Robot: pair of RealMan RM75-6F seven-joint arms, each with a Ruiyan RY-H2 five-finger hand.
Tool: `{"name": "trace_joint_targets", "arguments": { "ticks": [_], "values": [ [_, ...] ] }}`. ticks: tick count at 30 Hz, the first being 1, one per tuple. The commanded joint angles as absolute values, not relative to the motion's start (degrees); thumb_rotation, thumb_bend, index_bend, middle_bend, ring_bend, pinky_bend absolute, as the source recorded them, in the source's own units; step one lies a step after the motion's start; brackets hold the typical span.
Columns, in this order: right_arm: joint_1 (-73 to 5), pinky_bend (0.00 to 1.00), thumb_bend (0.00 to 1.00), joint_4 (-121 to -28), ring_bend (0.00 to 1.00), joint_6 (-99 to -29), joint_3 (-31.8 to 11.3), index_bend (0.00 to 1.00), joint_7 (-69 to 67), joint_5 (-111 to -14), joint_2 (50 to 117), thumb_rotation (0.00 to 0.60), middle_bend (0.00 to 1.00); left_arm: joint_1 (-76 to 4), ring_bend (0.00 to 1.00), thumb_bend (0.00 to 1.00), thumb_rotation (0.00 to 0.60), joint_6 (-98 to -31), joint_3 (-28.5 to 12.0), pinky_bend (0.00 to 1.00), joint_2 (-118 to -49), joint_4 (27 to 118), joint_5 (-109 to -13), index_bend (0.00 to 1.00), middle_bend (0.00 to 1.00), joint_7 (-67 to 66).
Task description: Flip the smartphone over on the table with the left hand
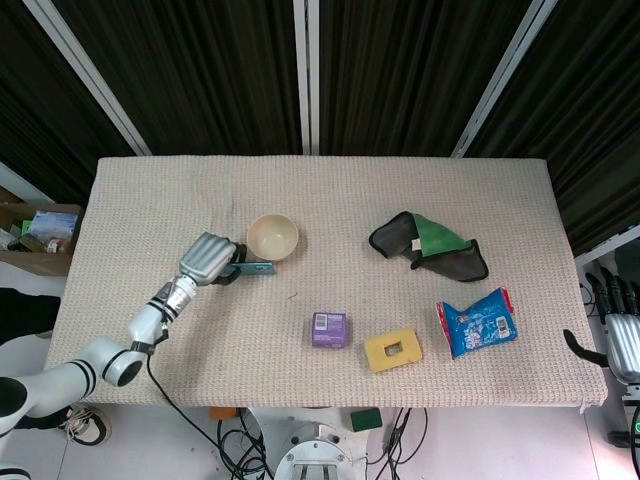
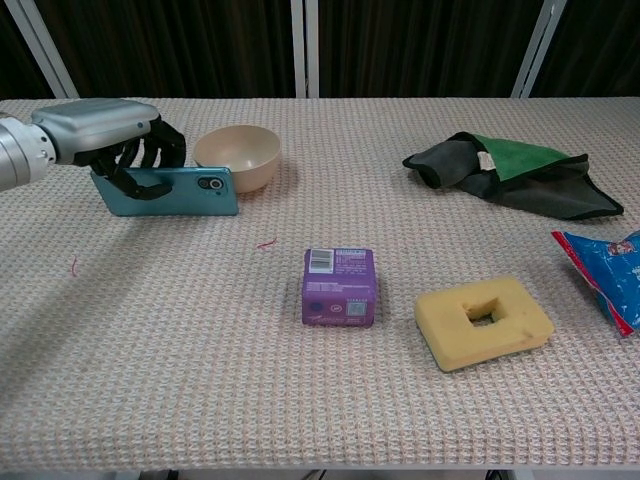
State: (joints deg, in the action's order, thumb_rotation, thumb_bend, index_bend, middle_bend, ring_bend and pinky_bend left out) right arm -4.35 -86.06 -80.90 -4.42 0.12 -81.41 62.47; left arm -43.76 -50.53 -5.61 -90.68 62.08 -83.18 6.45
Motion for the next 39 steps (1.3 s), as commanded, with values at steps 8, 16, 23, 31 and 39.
{"name": "trace_joint_targets", "arguments": {
  "ticks": [8,16,23,31,39],
  "values": [
    [-4.38,0.0,0.32,-86.17,0.0,-81.1,-4.38,0.0,0.24,-81.68,62.45,0.516,0.0,-45.25,0.69,0.88,0.6,-44.88,-2.63,0.72,-82.18,72.89,-85.04,0.86,0.9,15.79],
    [-4.7,0.0,0.32,-86.38,0.0,-80.69,-4.27,0.0,0.9,-81.84,62.7,0.516,0.0,-46.73,0.69,0.89,0.6,-41.6,0.75,0.72,-74.59,81.15,-88.45,0.86,0.91,20.67],
    [-4.89,0.0,0.32,-86.9,0.0,-80.52,-4.21,0.0,1.58,-81.87,62.72,0.517,0.0,-47.81,0.69,0.88,0.6,-38.2,2.17,0.73,-75.16,79.83,-87.87,0.86,0.9,20.67],
    [-4.87,0.0,0.32,-86.71,0.0,-81.44,-4.37,0.0,1.45,-82.49,62.82,0.515,0.0,-45.14,0.33,0.64,0.6,-47.28,1.61,0.56,-78.33,75.07,-90.17,0.35,0.41,12.73],
    [-4.9,0.0,0.32,-86.61,0.0,-81.21,-4.33,0.0,1.67,-82.18,63.06,0.518,0.0,-44.22,0.04,0.4,0.6,-45.19,0.66,0.26,-78.47,74.87,-84.56,0.0,0.0,4.27]
  ]
}}
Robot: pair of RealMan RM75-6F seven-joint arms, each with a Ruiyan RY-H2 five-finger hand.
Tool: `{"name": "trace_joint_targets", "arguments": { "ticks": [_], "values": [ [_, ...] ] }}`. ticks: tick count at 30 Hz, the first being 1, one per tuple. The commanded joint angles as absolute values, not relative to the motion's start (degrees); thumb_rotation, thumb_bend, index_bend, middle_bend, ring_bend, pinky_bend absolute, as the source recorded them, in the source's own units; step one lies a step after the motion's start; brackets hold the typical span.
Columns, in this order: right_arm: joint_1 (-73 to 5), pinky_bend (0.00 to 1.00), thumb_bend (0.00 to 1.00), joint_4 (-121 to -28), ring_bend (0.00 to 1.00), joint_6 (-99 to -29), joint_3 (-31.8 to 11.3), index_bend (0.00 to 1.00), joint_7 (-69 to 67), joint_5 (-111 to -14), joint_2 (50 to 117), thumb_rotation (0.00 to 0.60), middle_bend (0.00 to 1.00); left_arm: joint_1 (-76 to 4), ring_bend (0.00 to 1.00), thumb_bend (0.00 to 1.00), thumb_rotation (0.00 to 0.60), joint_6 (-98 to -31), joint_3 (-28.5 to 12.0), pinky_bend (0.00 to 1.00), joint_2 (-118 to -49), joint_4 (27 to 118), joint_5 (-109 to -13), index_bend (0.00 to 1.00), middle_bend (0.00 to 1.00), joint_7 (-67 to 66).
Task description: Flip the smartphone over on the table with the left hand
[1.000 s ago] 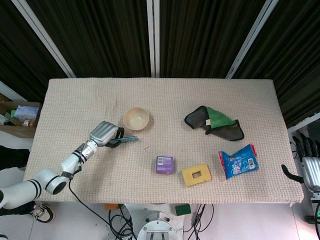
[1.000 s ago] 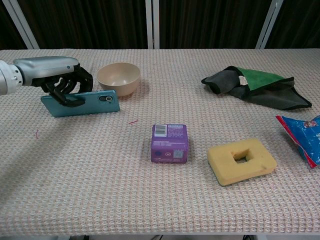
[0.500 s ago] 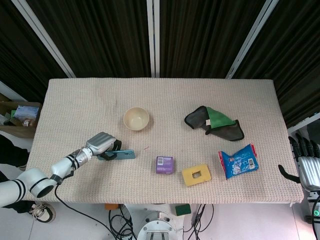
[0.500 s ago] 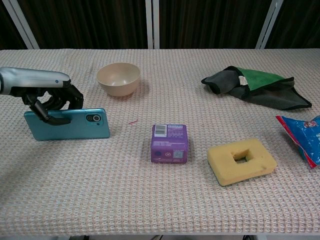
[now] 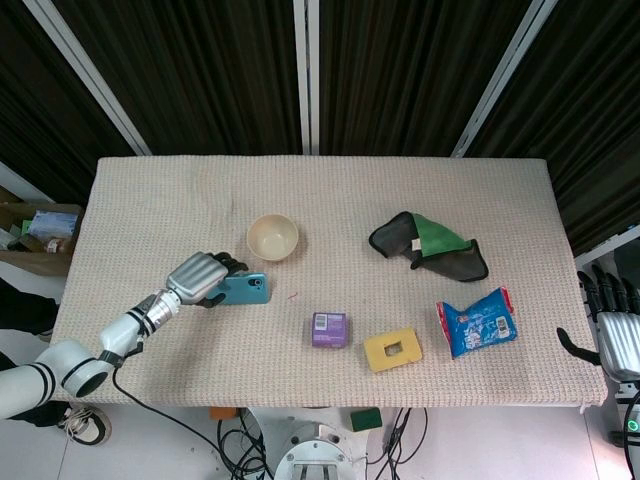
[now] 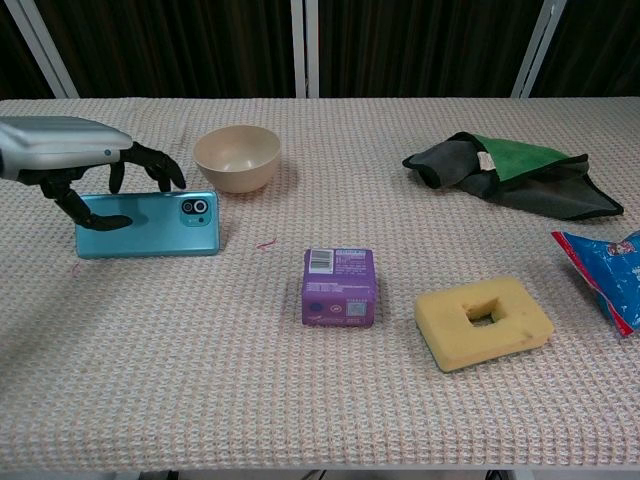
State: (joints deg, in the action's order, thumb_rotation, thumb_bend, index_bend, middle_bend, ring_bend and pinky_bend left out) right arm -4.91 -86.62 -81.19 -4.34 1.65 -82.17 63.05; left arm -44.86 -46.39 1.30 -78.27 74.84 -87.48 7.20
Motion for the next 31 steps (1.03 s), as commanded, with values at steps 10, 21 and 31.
{"name": "trace_joint_targets", "arguments": {
  "ticks": [10,21,31],
  "values": [
    [-4.65,0.0,0.32,-86.25,0.0,-81.97,-4.41,0.0,1.24,-82.4,63.17,0.518,0.0,-40.05,0.0,0.34,0.6,-56.55,-2.14,0.21,-79.49,74.62,-83.69,0.0,0.0,-1.12],
    [-3.51,0.0,0.32,-82.29,0.0,-85.46,-4.3,0.0,-1.21,-84.4,64.6,0.521,0.0,-22.54,0.0,0.06,0.6,-83.46,-1.0,0.21,-74.4,82.46,-83.36,0.0,0.0,-6.96],
    [-1.8,0.0,0.3,-81.51,0.0,-86.07,-2.57,0.0,0.79,-84.93,64.46,0.52,0.0,-9.04,0.0,0.06,0.6,-92.61,6.05,0.21,-73.04,80.26,-84.92,0.0,0.0,-4.16]
  ]
}}
